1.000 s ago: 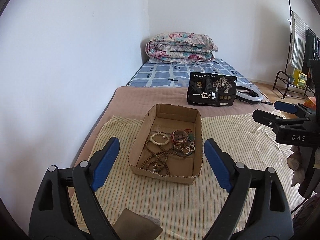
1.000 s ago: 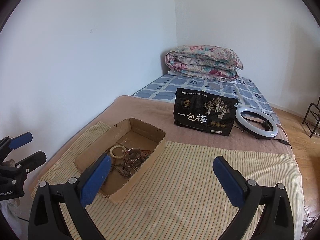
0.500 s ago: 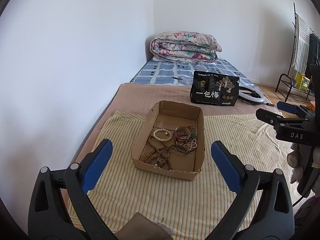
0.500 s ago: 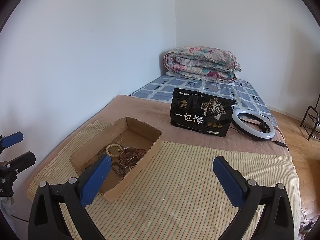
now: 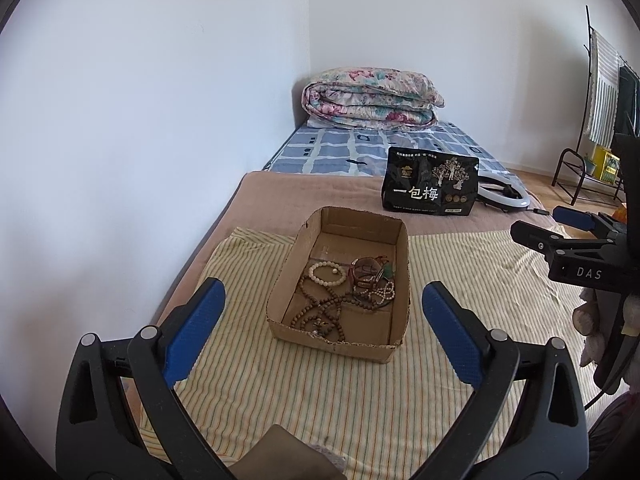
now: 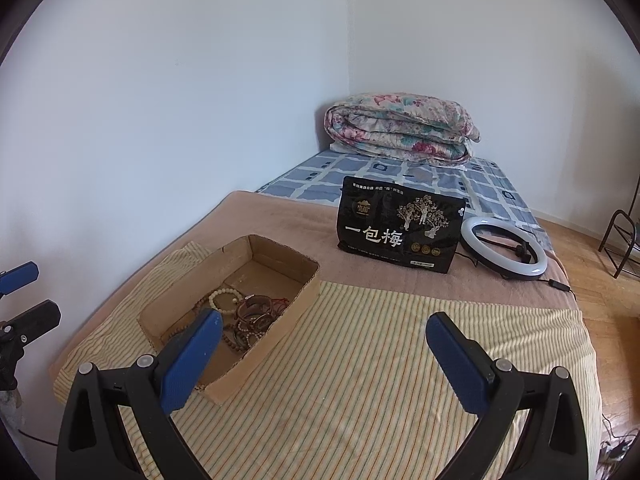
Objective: Organize jewelry
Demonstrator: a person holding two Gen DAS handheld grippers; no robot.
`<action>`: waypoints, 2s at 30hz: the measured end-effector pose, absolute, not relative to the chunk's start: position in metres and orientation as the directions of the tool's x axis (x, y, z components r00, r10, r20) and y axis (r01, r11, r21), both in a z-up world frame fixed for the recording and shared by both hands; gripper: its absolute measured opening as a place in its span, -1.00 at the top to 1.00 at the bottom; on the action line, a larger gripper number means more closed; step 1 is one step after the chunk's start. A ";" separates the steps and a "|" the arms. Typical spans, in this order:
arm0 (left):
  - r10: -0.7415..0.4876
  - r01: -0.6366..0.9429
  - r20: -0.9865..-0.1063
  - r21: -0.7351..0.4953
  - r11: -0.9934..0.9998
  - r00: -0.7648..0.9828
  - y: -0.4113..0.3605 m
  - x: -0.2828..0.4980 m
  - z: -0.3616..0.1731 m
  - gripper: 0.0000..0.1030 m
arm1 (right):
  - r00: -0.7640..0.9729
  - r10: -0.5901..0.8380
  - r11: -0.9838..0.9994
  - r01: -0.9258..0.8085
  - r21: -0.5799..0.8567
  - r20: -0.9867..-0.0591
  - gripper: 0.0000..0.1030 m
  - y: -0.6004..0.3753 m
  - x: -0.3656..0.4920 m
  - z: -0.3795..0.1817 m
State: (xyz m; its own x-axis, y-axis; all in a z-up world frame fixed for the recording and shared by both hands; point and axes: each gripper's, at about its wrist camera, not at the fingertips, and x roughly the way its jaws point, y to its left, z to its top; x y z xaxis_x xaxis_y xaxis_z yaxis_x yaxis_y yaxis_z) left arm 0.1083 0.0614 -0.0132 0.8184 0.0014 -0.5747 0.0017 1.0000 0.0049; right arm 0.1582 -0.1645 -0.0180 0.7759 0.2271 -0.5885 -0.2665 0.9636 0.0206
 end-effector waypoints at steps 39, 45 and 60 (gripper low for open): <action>0.010 -0.004 -0.570 0.011 1.000 0.822 0.062 0.109 -0.009 -0.95 | 0.774 0.230 0.962 -0.272 0.018 -0.589 -0.99 -0.165 0.157 -0.020; 0.011 -0.005 -0.570 0.013 1.000 0.822 0.062 0.109 -0.009 -0.95 | 0.775 0.229 0.962 -0.271 0.018 -0.589 -0.99 -0.165 0.157 -0.019; 0.019 -0.009 -0.567 0.021 1.000 0.824 0.061 0.109 -0.010 -0.95 | 0.775 0.229 0.962 -0.271 0.019 -0.589 -0.99 -0.164 0.157 -0.019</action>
State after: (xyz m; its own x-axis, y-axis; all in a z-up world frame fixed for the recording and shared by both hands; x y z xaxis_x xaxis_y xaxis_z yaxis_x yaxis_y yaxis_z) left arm 0.1085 0.0610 -0.0097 0.8237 0.0194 -0.5666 -0.0089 0.9997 0.0213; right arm 0.1574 -0.1644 -0.0188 0.7747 0.2294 -0.5893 -0.2707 0.9625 0.0188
